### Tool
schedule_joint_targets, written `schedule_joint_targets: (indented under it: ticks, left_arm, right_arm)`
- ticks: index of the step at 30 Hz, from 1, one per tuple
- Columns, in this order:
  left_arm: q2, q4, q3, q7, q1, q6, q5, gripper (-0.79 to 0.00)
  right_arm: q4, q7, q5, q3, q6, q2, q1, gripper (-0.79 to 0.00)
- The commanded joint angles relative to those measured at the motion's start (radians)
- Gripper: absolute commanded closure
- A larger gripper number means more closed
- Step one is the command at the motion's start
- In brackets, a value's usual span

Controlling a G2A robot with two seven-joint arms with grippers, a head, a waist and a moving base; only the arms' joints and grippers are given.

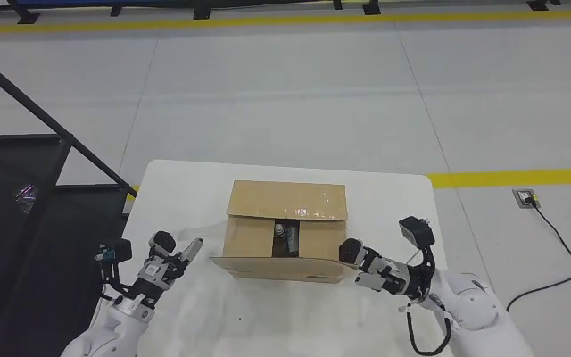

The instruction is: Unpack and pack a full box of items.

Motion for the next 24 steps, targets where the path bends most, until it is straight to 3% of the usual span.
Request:
schedule_joint_targets:
  ticks: [1, 8, 12, 18, 24]
  left_arm:
    - [0.003, -0.011, 0.001, -0.017, 0.006, -0.046, 0.006, -0.785]
    - [0.017, -0.012, -0.002, -0.101, 0.028, -0.206, 0.113, -0.785]
    - [0.025, 0.017, 0.007, -0.138, 0.027, -0.264, 0.231, -0.785]
    - [0.032, 0.052, 0.021, -0.123, 0.043, -0.304, 0.363, -0.785]
    - [0.032, 0.086, 0.047, -0.073, 0.034, -0.273, 0.429, -0.785]
  right_arm:
    - [-0.041, 0.007, -0.064, 0.000, 0.007, 0.018, -0.030, -0.785]
    - [-0.094, 0.024, -0.301, -0.080, 0.024, 0.063, -0.055, -0.785]
    - [-0.060, 0.014, -0.329, -0.116, 0.014, 0.074, -0.026, -0.785]
    - [-0.050, -0.094, -0.230, -0.115, 0.024, 0.070, 0.027, -0.785]
    - [-0.035, -0.212, -0.029, -0.118, 0.124, 0.060, 0.088, -0.785]
